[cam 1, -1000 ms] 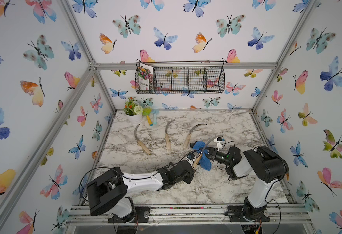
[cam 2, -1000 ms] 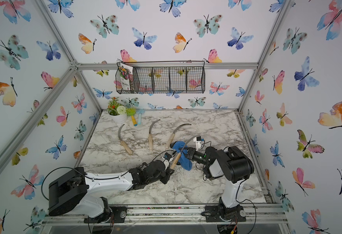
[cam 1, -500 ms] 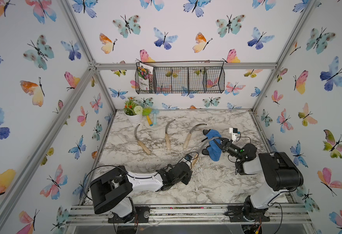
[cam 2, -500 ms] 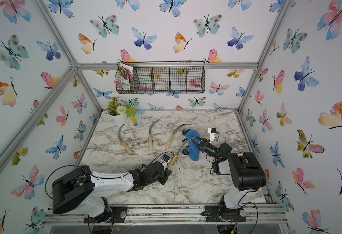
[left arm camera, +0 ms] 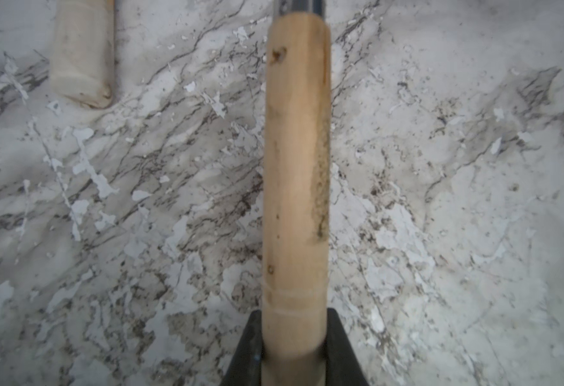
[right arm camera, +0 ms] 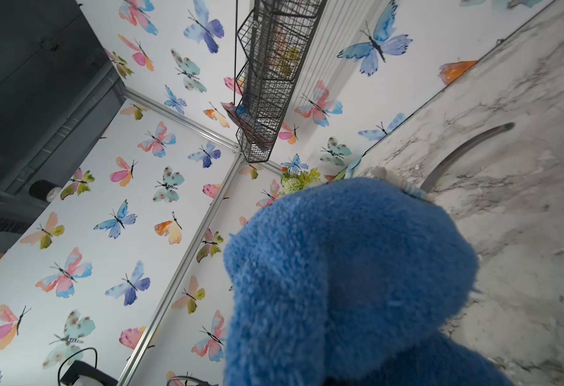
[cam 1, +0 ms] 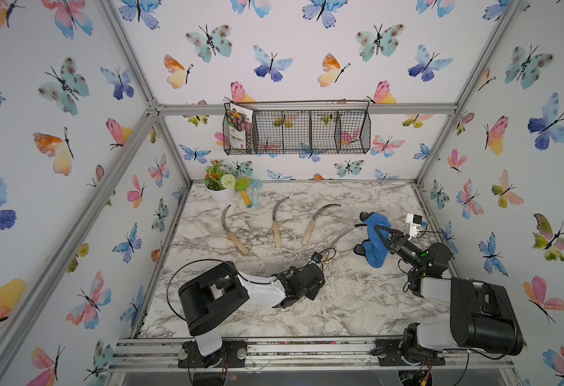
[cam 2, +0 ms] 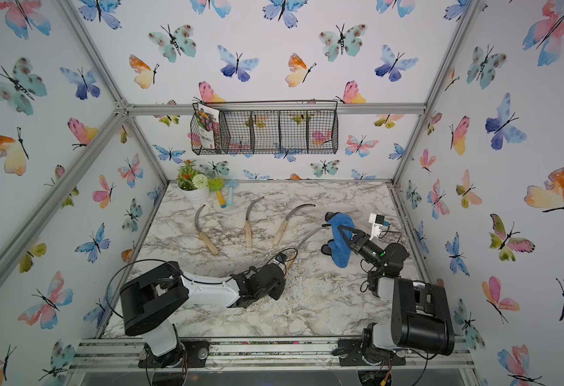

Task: Wipe small sickles with rags
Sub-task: Place the small sickle at the center of the board.

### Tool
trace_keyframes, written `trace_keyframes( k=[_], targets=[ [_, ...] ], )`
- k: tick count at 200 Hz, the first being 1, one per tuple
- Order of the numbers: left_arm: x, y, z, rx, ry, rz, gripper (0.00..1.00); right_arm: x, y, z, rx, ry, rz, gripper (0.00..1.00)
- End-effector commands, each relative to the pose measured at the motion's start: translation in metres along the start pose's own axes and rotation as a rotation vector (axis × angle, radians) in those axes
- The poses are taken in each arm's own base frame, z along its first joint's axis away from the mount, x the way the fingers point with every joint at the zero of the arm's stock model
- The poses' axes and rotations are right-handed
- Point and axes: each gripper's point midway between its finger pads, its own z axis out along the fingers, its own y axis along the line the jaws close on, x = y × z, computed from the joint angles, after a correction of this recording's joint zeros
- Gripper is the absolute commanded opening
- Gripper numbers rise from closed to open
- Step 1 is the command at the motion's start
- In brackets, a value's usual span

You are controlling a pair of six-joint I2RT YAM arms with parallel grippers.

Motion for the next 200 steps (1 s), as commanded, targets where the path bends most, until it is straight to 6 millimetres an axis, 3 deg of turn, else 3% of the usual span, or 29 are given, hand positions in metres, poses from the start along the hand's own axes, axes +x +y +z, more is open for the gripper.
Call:
trace_keyframes(
  k=[1,39,72,76,94,133,200],
  targets=[
    [0.013,0.016,0.018,-0.066,0.099,0.05,0.0,-0.001,-0.034,-0.007,0.216,-0.001,-0.043,0.03],
    [0.002,0.027,0.04,-0.075,0.159,0.043,0.0,-0.021,-0.048,-0.028,0.454,-0.097,-0.12,0.03],
    [-0.012,0.03,0.049,-0.132,0.188,0.09,0.0,-0.021,-0.081,-0.044,0.616,-0.136,-0.086,0.03],
    [-0.005,0.032,0.055,-0.144,0.213,0.101,0.0,-0.021,-0.084,-0.046,0.63,-0.14,-0.085,0.03],
    [-0.006,0.035,0.062,-0.169,0.242,0.124,0.0,-0.02,-0.095,-0.054,0.689,-0.158,-0.078,0.03],
    [-0.004,0.034,0.073,-0.179,0.303,0.171,0.0,-0.024,-0.103,-0.067,0.781,-0.196,-0.084,0.02],
    [-0.011,0.03,0.084,-0.184,0.354,0.213,0.14,-0.023,-0.11,-0.073,0.834,-0.187,-0.088,0.02]
  ],
)
